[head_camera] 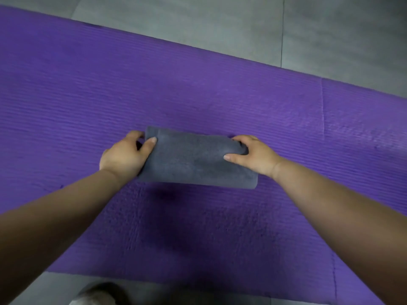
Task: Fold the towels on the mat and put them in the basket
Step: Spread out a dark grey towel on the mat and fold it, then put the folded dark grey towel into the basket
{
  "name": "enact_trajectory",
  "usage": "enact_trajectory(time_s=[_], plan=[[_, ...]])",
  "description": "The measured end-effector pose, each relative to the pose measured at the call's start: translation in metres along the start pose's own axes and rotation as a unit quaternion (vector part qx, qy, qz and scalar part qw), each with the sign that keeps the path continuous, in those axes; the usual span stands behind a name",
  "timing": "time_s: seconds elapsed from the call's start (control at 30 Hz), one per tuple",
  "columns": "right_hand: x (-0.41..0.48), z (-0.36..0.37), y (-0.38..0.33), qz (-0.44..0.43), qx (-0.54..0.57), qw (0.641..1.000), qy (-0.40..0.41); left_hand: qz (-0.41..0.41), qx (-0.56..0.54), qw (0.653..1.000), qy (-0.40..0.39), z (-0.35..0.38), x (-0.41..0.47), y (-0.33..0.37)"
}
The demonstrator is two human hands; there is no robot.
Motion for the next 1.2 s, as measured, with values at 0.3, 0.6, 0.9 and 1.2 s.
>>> enact_trajectory(time_s=[0.3,0.6,0.9,1.2], plan=[[0.006,0.009,0.0,0.006,0.028,0.998,0.061,-0.267,-0.492,0.828,-0.015,0.006,-0.085,-0.003],[0.0,0.002,0.003,0.004,0.003,1.0,-0.021,-0.28,-0.532,0.799,-0.008,0.032,-0.044,0.027],[0.011,-0.012,-0.015,0.03,-0.15,0.979,-0.133,-0.283,-0.522,0.804,0.037,0.038,-0.038,0.027],[-0.07,-0.005,-0.02,0.178,0.034,0.938,-0.294,-0.346,-0.54,0.765,0.055,-0.026,-0.061,0.071]])
Point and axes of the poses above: each hand's wrist, its own x-axis towards the middle knuckle, its own z-axis out of the palm, y = z × x, the point moved 1 cm from there along x, towards the middle knuckle, and after that the axes turned 13 degrees about z, right-handed, at the moved point
